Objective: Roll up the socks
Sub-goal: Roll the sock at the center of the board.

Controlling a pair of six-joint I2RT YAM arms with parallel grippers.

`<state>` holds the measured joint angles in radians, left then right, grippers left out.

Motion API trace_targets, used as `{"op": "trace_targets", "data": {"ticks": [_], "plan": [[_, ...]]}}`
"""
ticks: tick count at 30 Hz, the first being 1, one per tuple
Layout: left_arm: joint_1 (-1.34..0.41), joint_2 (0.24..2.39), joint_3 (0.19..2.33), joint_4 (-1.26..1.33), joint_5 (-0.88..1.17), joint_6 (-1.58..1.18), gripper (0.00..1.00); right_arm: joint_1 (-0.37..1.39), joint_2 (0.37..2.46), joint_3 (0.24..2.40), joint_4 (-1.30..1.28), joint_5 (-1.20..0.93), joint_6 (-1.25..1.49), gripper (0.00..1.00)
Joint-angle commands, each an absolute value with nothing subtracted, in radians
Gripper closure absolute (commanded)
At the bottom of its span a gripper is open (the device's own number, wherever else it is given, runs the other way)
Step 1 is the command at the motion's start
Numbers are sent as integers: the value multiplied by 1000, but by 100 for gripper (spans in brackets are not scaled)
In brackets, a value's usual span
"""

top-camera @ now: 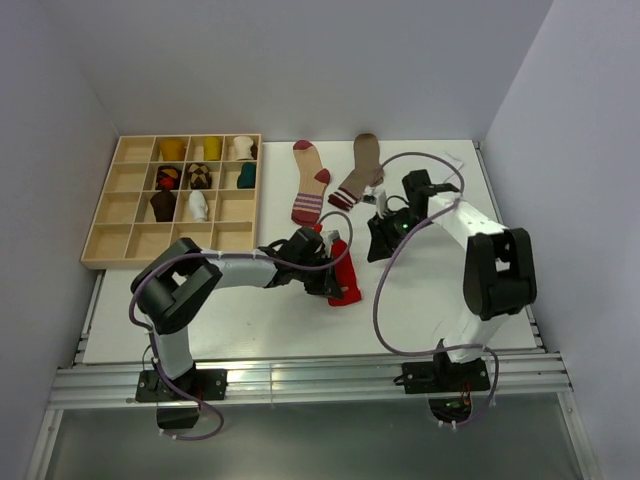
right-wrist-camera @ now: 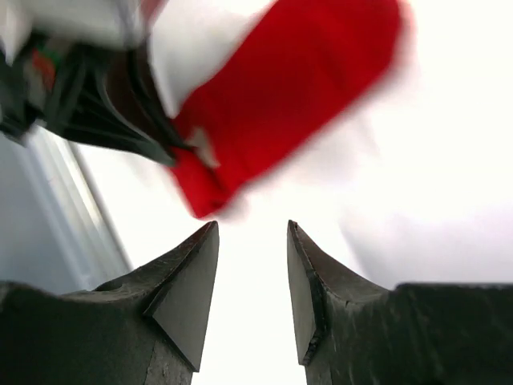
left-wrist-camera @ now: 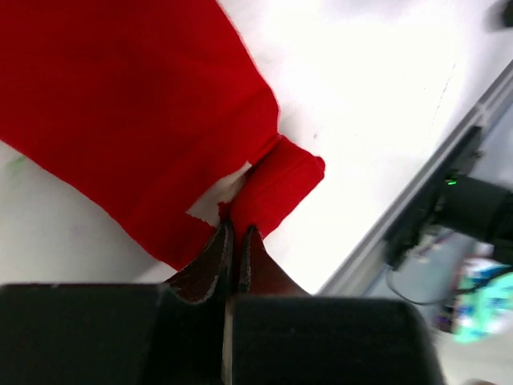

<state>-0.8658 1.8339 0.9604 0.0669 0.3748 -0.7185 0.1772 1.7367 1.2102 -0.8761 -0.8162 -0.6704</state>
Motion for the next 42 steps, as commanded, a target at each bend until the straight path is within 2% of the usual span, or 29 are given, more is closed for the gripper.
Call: {"op": "trace_targets", "data": {"ticks": [1, 7, 13, 30, 38, 41, 42], "plan": [[-809, 1845, 956, -25, 532, -837, 100, 137, 1605, 1131, -710, -781, -621, 53], [-758, 1890, 951, -9, 693, -939, 100, 234, 1337, 876, -493, -637, -693, 53], [-721, 1927, 956, -18, 722, -942, 100, 534, 1126, 621, -285, -440, -759, 44], [-701, 1982, 948, 21, 765, -937, 100, 931, 1156, 387, 69, -88, -862, 45], [-699, 1993, 974, 3, 787, -904, 100, 971, 1265, 387, 182, -8, -873, 51], [-698, 1991, 976, 3, 796, -894, 100, 973, 1310, 400, 175, -5, -871, 62], [-696, 1991, 977, -23, 796, -884, 100, 973, 1315, 405, 163, -6, -871, 71]]}}
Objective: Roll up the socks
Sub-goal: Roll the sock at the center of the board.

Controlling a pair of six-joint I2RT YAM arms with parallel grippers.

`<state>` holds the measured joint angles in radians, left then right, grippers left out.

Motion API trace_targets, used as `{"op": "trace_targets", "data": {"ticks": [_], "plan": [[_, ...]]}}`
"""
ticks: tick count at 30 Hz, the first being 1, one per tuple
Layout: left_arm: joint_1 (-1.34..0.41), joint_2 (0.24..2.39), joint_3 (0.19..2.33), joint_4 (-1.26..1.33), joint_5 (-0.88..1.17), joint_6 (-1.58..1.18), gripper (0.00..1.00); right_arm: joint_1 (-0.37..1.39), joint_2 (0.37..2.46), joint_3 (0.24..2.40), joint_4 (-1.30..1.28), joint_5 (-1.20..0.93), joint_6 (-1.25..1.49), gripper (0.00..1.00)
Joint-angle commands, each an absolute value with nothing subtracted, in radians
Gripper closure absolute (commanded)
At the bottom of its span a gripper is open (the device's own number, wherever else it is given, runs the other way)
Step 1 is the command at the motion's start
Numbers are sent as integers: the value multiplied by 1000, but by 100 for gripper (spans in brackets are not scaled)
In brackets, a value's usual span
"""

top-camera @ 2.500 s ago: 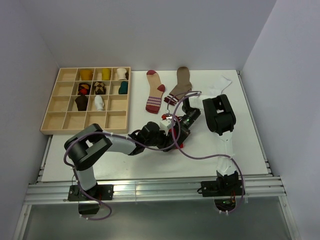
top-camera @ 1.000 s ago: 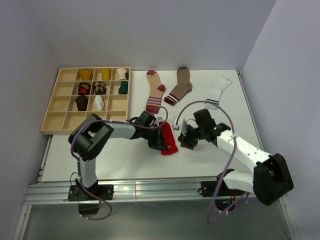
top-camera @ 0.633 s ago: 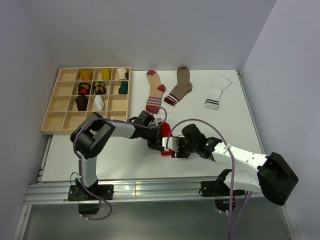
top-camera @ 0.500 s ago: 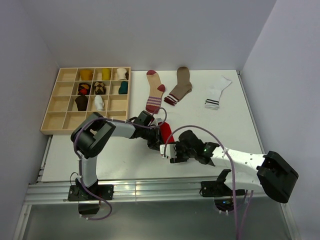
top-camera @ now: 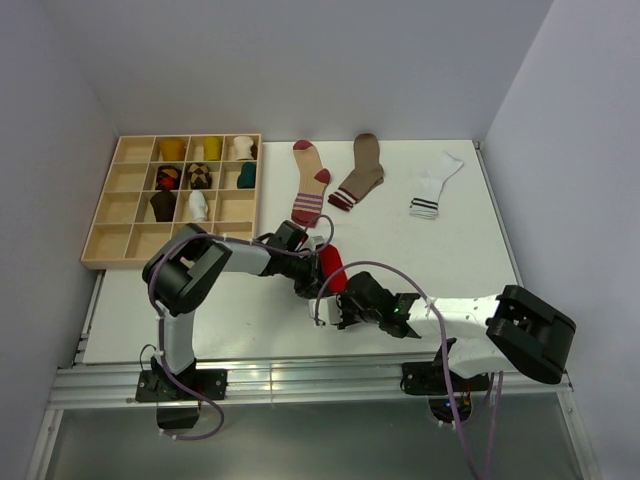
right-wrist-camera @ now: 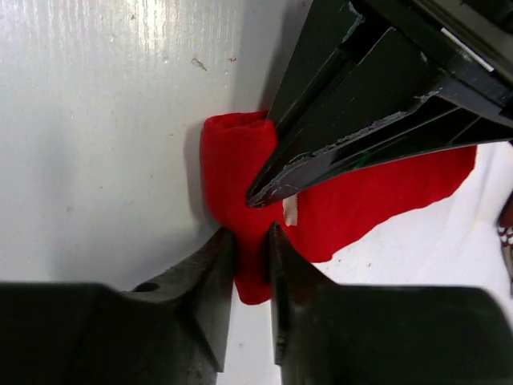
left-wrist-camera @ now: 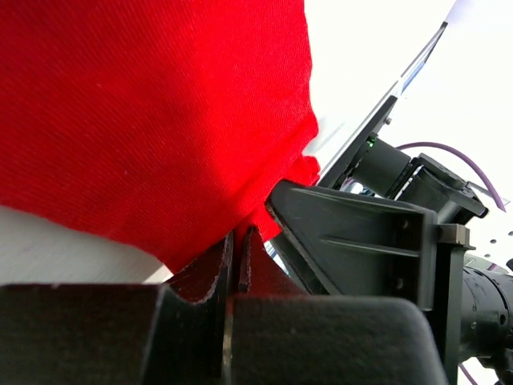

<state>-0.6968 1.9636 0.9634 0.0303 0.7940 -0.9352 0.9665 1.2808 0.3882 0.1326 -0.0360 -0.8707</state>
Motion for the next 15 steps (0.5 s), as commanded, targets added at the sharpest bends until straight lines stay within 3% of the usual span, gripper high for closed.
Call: {"op": "trace_targets", "data": {"ticks": [1, 2, 3, 4, 8, 11, 15], "plan": [[-695, 1987, 982, -31, 782, -876, 98, 973, 1316, 410, 144, -12, -871, 75], [-692, 1970, 980, -32, 773, -865, 89, 974, 1313, 429, 86, -32, -868, 79], [-689, 1956, 976, -23, 766, -865, 89, 973, 1312, 443, 46, -46, -864, 80], [-687, 1939, 974, -26, 752, -862, 81, 973, 1309, 459, 8, -66, -858, 81], [-669, 1808, 937, 61, 631, -896, 65, 954, 1287, 573, -278, -214, -830, 82], [-666, 1722, 887, 136, 566, -943, 60, 911, 1298, 633, -409, -334, -833, 82], [-664, 1622, 789, 189, 409, -1006, 62, 818, 1364, 738, -575, -492, -870, 83]]}}
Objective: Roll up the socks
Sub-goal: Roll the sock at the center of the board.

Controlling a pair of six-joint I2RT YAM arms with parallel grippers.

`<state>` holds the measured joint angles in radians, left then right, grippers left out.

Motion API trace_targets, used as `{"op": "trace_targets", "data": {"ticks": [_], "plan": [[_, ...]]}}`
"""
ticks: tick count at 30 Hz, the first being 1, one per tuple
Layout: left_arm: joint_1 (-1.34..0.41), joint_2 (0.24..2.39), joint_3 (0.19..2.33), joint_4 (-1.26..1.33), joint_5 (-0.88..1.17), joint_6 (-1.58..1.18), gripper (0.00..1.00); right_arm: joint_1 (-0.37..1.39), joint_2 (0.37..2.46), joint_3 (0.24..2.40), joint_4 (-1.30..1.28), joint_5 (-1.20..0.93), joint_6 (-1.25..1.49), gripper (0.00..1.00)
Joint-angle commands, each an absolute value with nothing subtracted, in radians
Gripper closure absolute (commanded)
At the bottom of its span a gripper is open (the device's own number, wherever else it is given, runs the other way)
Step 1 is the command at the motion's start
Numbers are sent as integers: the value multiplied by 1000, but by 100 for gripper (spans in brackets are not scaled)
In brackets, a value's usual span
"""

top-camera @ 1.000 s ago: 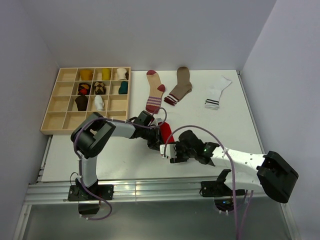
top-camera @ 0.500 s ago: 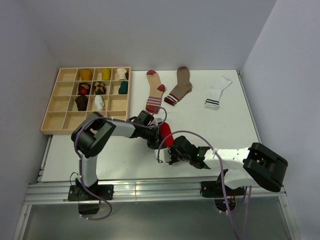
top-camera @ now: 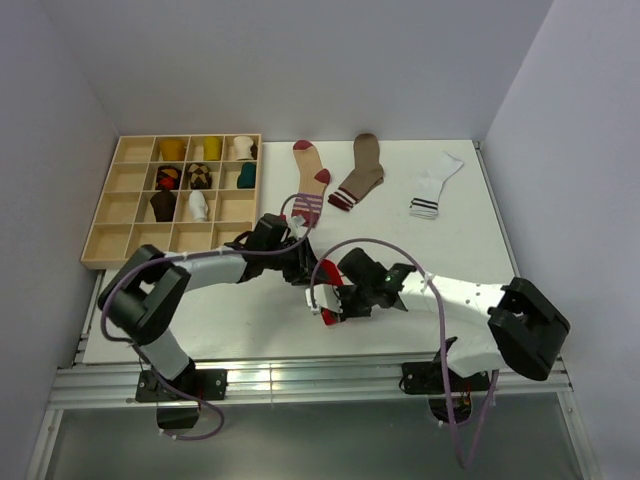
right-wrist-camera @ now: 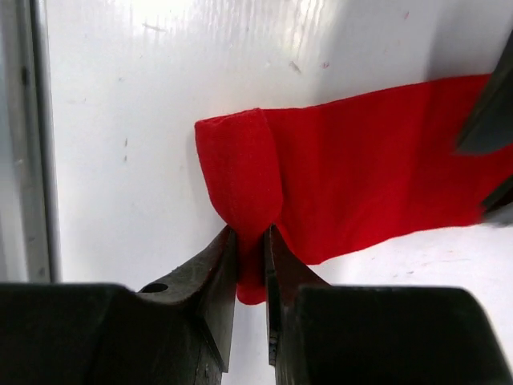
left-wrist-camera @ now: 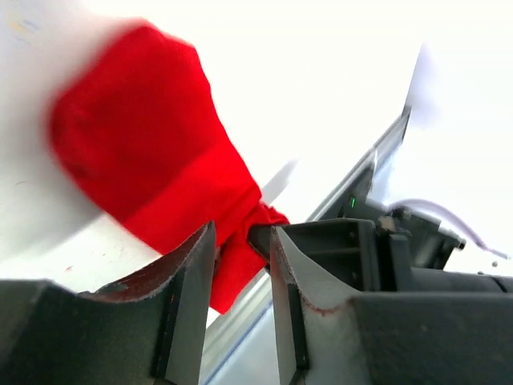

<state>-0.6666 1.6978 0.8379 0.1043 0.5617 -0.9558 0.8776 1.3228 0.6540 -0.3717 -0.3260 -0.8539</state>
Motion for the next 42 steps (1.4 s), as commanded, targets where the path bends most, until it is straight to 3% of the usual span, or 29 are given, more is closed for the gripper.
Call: {"op": "trace_targets", "data": {"ticks": [1, 12, 19, 26, 38, 42], "plan": [[-664, 1602, 770, 190, 369, -1017, 62, 795, 1386, 764, -613, -518, -883, 83], [-747, 1387, 545, 320, 32, -934, 67, 631, 1886, 1192, -1089, -768, -1014, 82], [-929, 1353, 505, 393, -189, -749, 59, 568, 2118, 1405, -1285, -825, -1077, 81], [-1012, 1436, 544, 508, -81, -551, 53, 545, 2223, 1466, -1338, -827, -1046, 81], [-1051, 1611, 594, 543, 136, -480, 53, 538, 2240, 1473, -1304, -807, -985, 80], [-1052, 1640, 621, 515, 147, -486, 58, 540, 2230, 1468, -1269, -793, -951, 80]]}}
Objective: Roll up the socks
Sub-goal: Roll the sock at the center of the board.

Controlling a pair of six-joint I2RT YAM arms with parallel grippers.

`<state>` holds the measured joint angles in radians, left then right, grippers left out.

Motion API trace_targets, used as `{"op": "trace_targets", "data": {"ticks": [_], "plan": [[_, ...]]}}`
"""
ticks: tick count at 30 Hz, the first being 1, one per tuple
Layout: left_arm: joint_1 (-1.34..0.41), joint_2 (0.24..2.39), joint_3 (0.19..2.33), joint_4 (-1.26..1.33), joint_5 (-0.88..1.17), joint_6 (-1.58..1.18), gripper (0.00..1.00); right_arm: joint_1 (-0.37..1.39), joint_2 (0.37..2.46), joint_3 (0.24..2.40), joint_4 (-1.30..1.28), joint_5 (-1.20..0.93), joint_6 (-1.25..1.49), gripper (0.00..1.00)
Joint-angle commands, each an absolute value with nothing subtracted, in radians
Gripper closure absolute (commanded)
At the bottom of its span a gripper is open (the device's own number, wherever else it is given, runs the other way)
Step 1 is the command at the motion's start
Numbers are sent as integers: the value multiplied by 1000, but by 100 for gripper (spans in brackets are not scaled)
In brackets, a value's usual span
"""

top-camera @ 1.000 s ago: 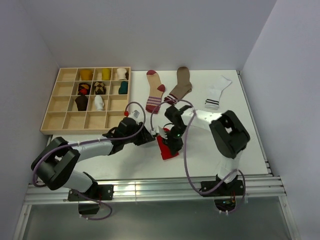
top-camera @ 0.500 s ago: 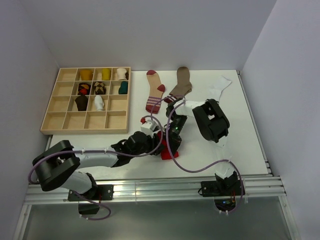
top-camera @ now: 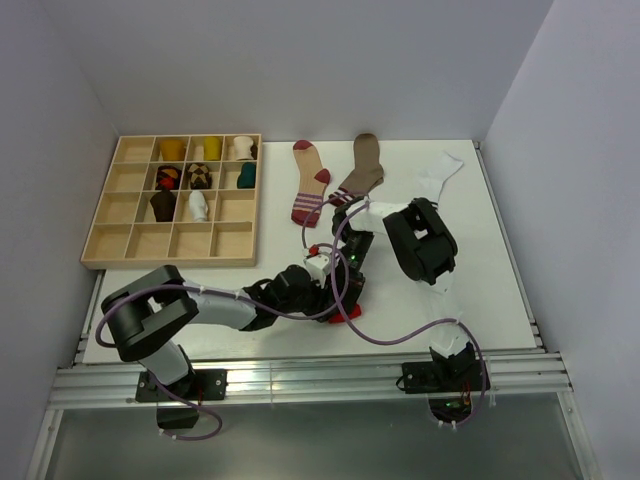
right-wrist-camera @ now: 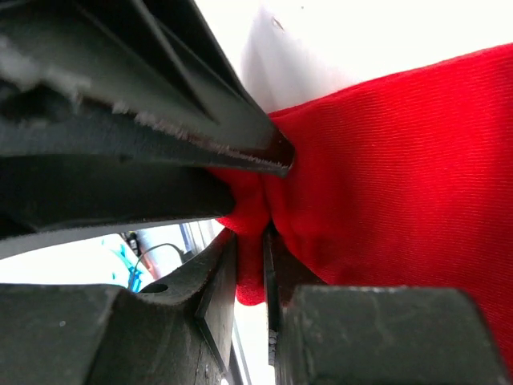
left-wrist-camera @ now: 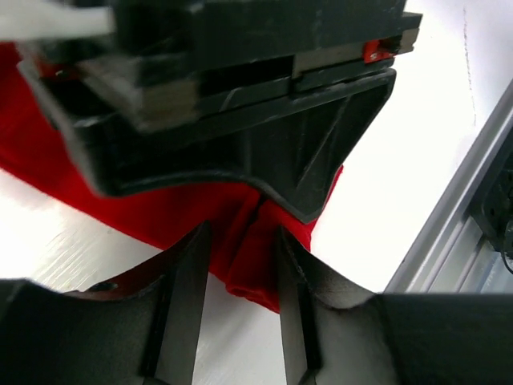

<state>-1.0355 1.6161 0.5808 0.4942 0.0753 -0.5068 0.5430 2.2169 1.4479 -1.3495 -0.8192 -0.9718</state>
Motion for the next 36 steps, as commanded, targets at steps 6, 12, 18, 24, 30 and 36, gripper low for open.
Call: {"op": "trace_targets", "data": {"ticks": [6, 12, 18, 24, 30, 36], "plan": [[-1049, 1571, 574, 586, 208, -505, 52, 534, 2230, 1466, -1238, -778, -911, 80], [-1048, 1577, 586, 575, 245, -495, 50, 534, 2235, 1474, -1233, -776, -896, 80], [-1046, 1631, 626, 514, 187, -482, 51, 534, 2232, 1470, -1226, -773, -890, 81], [-1046, 1666, 650, 453, 117, -472, 60, 532, 2218, 1462, -1215, -773, -885, 81], [-1045, 1709, 687, 367, 97, -486, 90, 515, 2109, 1404, -1137, -758, -865, 75], [-1039, 1723, 719, 282, 133, -525, 100, 434, 1872, 1330, -1036, -817, -830, 55]]}}
